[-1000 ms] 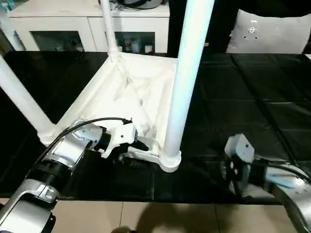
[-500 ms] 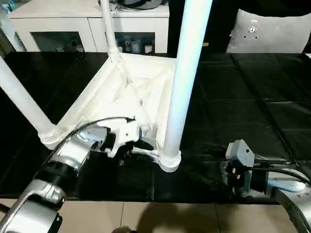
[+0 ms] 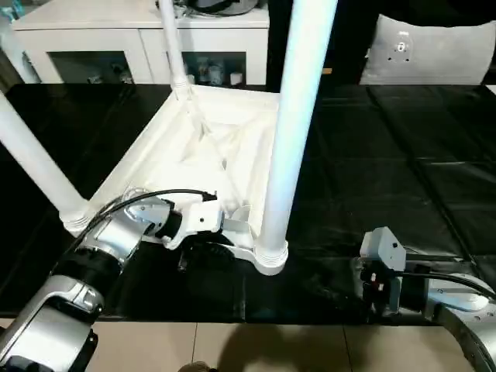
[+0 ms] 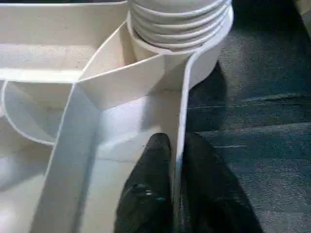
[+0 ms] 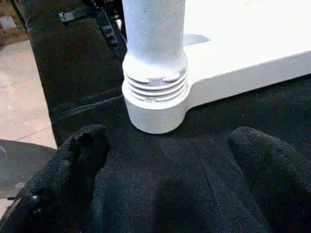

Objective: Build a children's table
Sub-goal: Rotate table base, then rotate leg to tighten

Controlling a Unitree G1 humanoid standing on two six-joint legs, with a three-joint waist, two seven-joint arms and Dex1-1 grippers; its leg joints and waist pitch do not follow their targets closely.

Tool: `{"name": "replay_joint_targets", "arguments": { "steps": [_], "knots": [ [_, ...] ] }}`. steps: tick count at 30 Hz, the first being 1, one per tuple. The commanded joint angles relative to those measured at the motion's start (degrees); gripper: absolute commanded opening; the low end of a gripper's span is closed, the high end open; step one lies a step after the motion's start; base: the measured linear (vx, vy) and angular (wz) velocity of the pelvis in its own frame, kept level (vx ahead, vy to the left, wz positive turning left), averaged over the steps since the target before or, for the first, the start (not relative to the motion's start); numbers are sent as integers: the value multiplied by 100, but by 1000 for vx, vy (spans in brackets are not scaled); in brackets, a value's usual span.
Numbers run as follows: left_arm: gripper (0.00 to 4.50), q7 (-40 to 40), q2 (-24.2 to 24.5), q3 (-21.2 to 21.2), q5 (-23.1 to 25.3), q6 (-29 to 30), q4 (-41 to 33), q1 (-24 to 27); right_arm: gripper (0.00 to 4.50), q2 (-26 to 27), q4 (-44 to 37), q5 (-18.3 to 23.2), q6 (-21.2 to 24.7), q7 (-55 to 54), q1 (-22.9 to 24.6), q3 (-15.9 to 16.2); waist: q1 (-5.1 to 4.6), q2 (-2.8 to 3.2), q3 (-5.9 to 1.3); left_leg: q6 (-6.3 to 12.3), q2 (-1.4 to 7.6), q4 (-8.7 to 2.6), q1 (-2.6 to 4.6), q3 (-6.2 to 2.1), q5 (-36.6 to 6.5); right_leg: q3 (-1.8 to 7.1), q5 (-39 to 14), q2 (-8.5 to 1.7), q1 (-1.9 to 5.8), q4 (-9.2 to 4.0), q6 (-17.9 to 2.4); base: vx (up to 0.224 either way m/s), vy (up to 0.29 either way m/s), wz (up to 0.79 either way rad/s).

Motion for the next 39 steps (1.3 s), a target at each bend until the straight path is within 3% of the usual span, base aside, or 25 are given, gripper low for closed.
{"name": "replay_joint_targets", "arguments": {
  "steps": [1,5,7,11,12,18,23,24,25,27,29,31,39],
  "knots": [
    [11,78,-103,243,-270,273,10,-85,450,-55,-164,8,69,-39,-94,4,23,-35,-336,383,480,-482,21,-136,-595,293,-76,-586,312,-410,-1592,0,0,0],
    [4,206,-361,426,-551,721,-118,-74,450,-8,-104,-59,37,-138,-163,-21,8,-61,-344,472,470,-467,-3,-135,-429,289,204,-586,329,-388,-1665,0,0,0],
    [2,968,-761,546,-439,1113,94,-189,450,119,164,-182,-11,-347,-381,-59,-9,-81,-339,535,446,-439,4,-121,-422,281,109,-586,324,-411,-1660,0,0,0],
    [2,1243,-909,475,-241,902,225,-198,450,188,380,-319,-83,-501,-546,-49,-35,-97,-330,521,418,-436,-42,-118,-397,275,-346,-567,344,-457,-1524,0,0,0],
    [2,1171,-927,397,-182,742,127,-132,450,197,479,-321,-117,-473,-626,-16,-41,-125,-350,551,413,-426,-43,-120,-338,274,-322,-567,360,-454,-1479,0,0,0],
    [2,984,-882,301,-191,584,-43,-9,450,183,521,-290,-142,-395,-663,13,-21,-97,-364,751,454,-416,-16,-114,-162,271,78,-565,314,-411,-1521,0,0,0],
    [2,1093,-1013,481,-376,536,18,17,450,194,517,-293,-146,-397,-680,8,-3,-101,-357,708,452,-426,-15,-109,-238,274,-24,-566,318,-416,-1535,0,0,0],
    [2,1041,-1053,562,-490,758,4,13,450,190,495,-290,-138,-401,-672,9,-1,-101,-357,702,448,-425,-20,-106,-228,274,-18,-570,322,-413,-1537,0,0,0],
    [29,1003,-1081,619,-571,928,-8,10,450,187,478,-289,-131,-404,-665,10,5,-99,-361,704,446,-423,-18,-111,-219,271,-18,-571,320,-409,-1536,0,0,0],
    [29,983,-1076,627,-573,968,-6,13,450,185,453,-292,-121,-410,-655,12,4,-103,-358,705,441,-420,-20,-105,-224,273,-62,-574,320,-418,-1534,0,0,0],
    [65,1047,-1017,537,-406,808,25,58,450,180,399,-276,-82,-416,-642,5,8,-85,-371,728,452,-412,-18,-112,-191,270,56,-567,313,-408,-1578,0,0,0],
    [73,1110,-1011,519,-352,717,39,74,450,180,393,-272,-76,-417,-642,0,11,-90,-368,760,463,-420,-11,-116,-200,269,138,-562,309,-398,-1566,0,0,0],
    [73,1222,-882,434,-110,560,135,146,450,195,372,-266,-54,-435,-657,3,40,-98,-350,656,462,-441,-6,-113,-337,278,-106,-572,309,-427,-1476,0,0,0]
  ]
}}
